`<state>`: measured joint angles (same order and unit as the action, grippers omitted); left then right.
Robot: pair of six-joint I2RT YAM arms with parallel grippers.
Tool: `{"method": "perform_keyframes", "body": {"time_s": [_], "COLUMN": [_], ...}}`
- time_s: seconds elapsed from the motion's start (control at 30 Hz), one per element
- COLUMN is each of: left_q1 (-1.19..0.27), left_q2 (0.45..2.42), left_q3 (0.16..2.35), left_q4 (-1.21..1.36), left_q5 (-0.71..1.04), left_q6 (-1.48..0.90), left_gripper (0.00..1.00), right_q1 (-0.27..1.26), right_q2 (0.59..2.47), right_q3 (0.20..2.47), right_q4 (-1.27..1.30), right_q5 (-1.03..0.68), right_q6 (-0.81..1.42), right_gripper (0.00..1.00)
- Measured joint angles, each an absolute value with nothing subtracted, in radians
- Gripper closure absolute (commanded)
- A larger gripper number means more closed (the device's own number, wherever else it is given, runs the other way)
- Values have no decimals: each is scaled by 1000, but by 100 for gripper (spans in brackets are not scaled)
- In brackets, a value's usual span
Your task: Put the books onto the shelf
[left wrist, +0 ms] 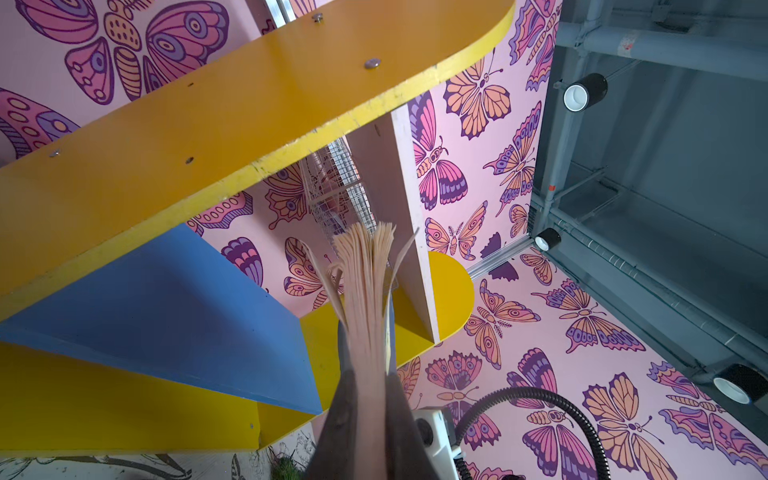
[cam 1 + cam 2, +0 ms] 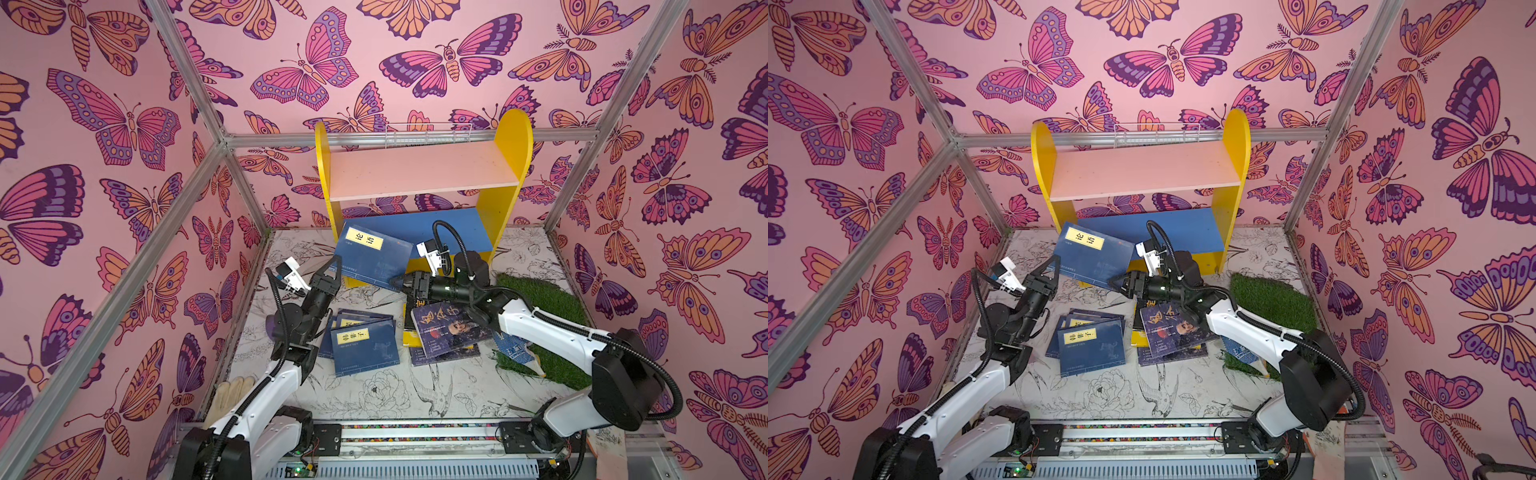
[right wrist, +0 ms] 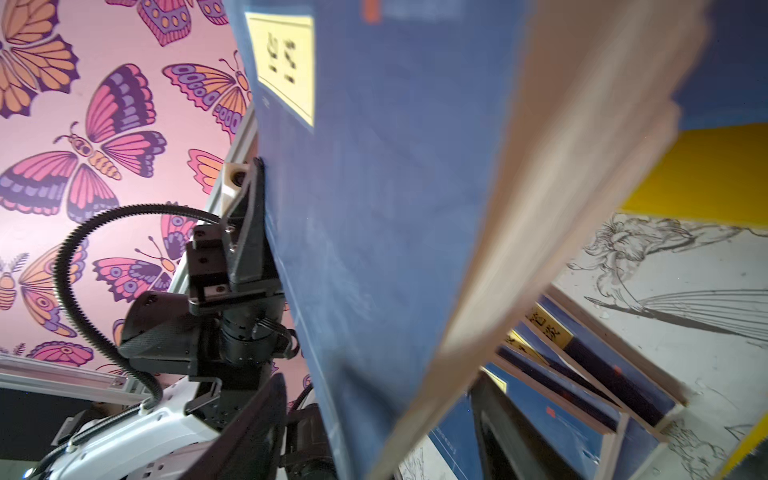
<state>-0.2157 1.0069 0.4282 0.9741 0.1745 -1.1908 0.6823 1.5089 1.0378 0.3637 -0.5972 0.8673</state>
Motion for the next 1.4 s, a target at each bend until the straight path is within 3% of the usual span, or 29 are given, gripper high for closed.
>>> {"method": "perform_keyframes", "body": {"time_s": [0.1, 0.27, 0.3, 0.37, 0.57, 0.6, 0.77, 0.97, 1.4], "left_q1": [-223, -234, -236, -242, -279, -281, -282, -278, -211], "left_q2": [1032, 1035, 1032, 1017, 949, 937, 810, 712, 722], "left_q3": [428, 428, 428, 429, 421, 414, 406, 495, 508], "left_q4": [999, 1002, 992, 941, 676, 637, 274, -155, -401], "left_q5": [163, 139, 133, 108, 79, 75, -4, -130, -35], "left_q6": [-1186, -1153, -1141, -1110, -995, -991, -966, -942, -920], "left_gripper": [100, 100, 98, 83, 33, 29, 27, 27, 28], "right_q1": [682, 677, 672, 662, 605, 591, 536, 509, 501], "right_q2": [1523, 1541, 1542, 1542, 1542, 1542, 1554, 1697, 2016], "right_q3": [1050, 1053, 1053, 1047, 1014, 1014, 1058, 1299, 1693], "right_q4": [384, 400, 406, 438, 462, 451, 294, 58, -192], "right_q5": [-603, -587, -582, -587, -540, -527, -464, -439, -611], "right_q6": [893, 951, 971, 1018, 1101, 1099, 999, 804, 599], "right_gripper": [47, 84, 91, 100, 100, 100, 100, 100, 100]}}
